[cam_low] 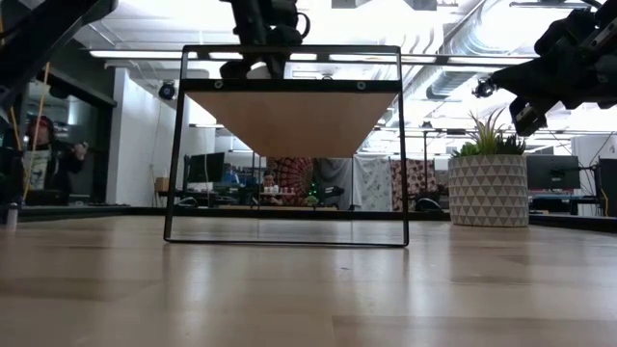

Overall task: Pick and place medicine bottles onto shelf by color
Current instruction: Put the red medicine bottle on the shelf

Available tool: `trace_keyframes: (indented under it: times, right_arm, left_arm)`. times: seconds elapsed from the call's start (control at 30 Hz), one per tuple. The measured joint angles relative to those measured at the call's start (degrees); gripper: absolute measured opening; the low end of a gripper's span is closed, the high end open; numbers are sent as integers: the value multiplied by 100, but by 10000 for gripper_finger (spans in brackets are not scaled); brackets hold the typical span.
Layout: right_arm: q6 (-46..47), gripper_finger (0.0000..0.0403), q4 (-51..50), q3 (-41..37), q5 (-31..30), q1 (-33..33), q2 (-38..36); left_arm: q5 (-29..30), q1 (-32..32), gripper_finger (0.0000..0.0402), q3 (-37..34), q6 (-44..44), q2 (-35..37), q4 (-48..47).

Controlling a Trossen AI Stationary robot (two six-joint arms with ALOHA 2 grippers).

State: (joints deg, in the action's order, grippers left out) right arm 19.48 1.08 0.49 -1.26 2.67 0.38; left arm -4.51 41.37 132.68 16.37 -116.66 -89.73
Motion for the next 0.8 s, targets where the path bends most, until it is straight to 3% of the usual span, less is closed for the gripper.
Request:
trace_keyframes:
  times: [0.8]
  right_arm:
    - [0,0,0,-1,0,1,0]
  left_arm:
    - [185,-97,303,0,-384,0,127]
